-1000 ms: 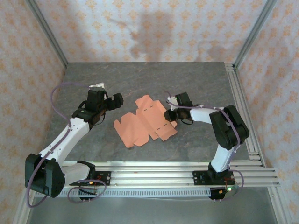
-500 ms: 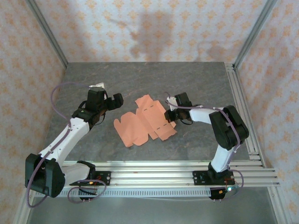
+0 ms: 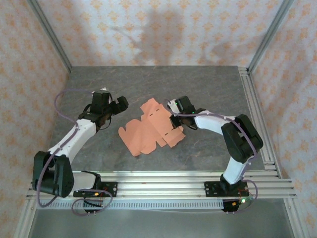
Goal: Fold the paper box
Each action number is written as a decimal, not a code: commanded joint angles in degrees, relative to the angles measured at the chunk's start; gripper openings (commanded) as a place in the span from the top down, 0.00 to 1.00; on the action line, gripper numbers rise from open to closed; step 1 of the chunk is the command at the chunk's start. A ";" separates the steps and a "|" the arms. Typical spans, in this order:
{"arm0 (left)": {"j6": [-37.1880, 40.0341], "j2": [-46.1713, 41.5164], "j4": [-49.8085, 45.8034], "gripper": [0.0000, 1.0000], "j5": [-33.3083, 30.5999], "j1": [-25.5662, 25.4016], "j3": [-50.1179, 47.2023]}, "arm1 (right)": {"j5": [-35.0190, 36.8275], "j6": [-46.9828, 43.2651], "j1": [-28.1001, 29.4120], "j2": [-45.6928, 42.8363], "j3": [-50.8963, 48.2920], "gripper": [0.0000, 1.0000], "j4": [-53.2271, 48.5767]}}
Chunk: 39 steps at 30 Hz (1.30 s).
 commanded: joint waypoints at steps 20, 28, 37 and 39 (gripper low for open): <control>-0.23 9.40 9.16 0.00 2.07 3.42 4.76 | 50.43 -36.52 16.11 1.22 -0.76 1.00 13.96; 2.27 21.97 10.50 0.00 4.28 4.50 13.49 | 54.33 -49.48 17.91 2.53 -6.94 1.00 31.59; 9.94 37.38 5.59 0.04 15.47 4.77 28.72 | 54.09 -55.00 18.20 3.13 -9.62 1.00 38.64; 11.76 40.15 3.66 0.06 17.06 4.41 32.00 | 53.74 -55.17 18.29 3.12 -9.97 1.00 38.83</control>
